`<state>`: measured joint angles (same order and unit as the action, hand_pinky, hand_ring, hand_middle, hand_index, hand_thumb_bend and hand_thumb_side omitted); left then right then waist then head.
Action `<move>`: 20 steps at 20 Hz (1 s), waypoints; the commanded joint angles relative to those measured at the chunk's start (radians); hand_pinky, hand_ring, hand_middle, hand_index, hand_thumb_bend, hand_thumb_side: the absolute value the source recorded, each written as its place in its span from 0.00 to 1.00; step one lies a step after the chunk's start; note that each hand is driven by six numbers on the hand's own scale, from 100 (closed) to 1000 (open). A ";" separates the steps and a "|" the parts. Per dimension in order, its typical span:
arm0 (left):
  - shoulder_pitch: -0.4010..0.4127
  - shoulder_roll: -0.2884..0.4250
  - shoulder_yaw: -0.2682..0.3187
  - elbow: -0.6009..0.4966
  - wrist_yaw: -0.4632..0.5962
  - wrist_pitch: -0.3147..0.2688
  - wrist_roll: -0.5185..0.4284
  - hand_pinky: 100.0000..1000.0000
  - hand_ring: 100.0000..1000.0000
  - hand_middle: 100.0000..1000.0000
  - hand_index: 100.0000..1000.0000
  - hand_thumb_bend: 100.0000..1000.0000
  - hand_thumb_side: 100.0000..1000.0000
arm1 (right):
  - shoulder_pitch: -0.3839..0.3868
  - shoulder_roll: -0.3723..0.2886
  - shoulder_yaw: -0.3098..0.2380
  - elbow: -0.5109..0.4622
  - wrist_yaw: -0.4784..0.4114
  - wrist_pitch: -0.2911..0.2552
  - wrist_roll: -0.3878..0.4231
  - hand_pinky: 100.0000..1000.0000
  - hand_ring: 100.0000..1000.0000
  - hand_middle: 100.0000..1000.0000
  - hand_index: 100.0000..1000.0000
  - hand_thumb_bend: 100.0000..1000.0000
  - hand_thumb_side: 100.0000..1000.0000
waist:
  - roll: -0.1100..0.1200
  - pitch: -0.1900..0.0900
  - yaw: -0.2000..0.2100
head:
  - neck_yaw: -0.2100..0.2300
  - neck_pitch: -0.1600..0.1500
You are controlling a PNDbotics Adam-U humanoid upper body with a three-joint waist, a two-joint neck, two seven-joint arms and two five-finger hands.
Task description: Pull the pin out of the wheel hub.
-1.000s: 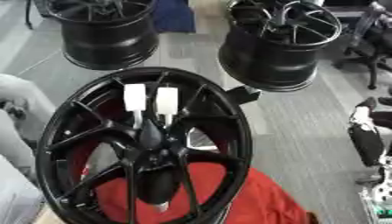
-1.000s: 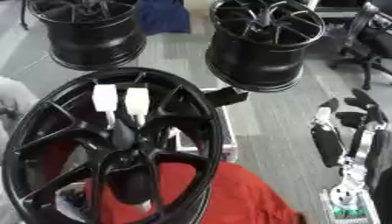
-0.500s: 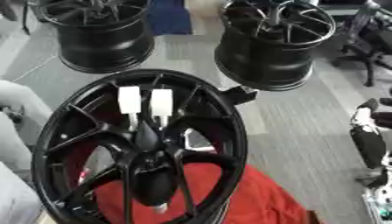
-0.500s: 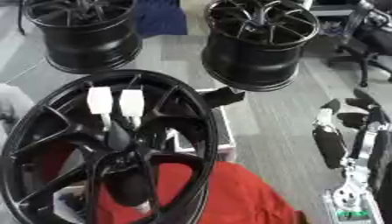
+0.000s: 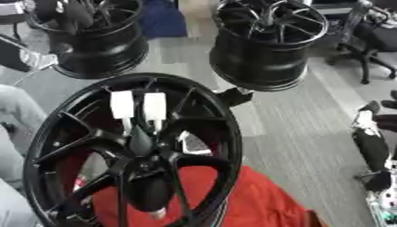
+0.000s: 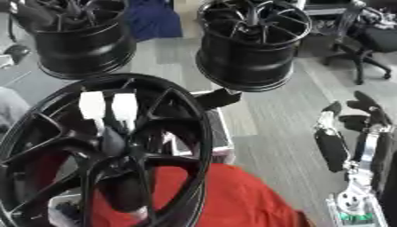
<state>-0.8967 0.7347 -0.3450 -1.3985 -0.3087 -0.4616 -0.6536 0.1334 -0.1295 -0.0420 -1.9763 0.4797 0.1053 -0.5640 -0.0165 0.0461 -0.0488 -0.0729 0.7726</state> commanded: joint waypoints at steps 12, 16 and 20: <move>-0.069 -0.113 -0.059 0.171 -0.273 -0.425 -0.253 0.65 0.62 0.82 0.90 0.46 0.85 | -0.001 -0.021 0.007 -0.024 -0.012 -0.005 0.009 0.56 0.54 0.64 0.81 0.00 0.37 | 0.002 -0.015 -0.010 | 0.001 -0.003; -0.071 -0.126 -0.066 0.193 -0.319 -0.444 -0.253 0.65 0.61 0.82 0.90 0.46 0.80 | 0.000 -0.021 0.008 -0.024 -0.013 -0.006 0.009 0.56 0.54 0.64 0.81 0.00 0.37 | 0.002 -0.016 -0.011 | -0.001 -0.003; -0.066 -0.134 -0.082 0.199 -0.340 -0.445 -0.253 0.64 0.60 0.80 0.89 0.50 0.77 | 0.000 -0.021 0.007 -0.024 -0.013 -0.006 0.010 0.56 0.54 0.64 0.81 0.00 0.37 | 0.001 -0.016 -0.013 | -0.003 -0.003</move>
<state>-0.9413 0.5884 -0.4287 -1.1944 -0.6405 -0.5546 -0.5606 0.1376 -0.1297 -0.0358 -1.9763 0.4720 0.1013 -0.5586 -0.0163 0.0412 -0.0608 -0.0737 0.7726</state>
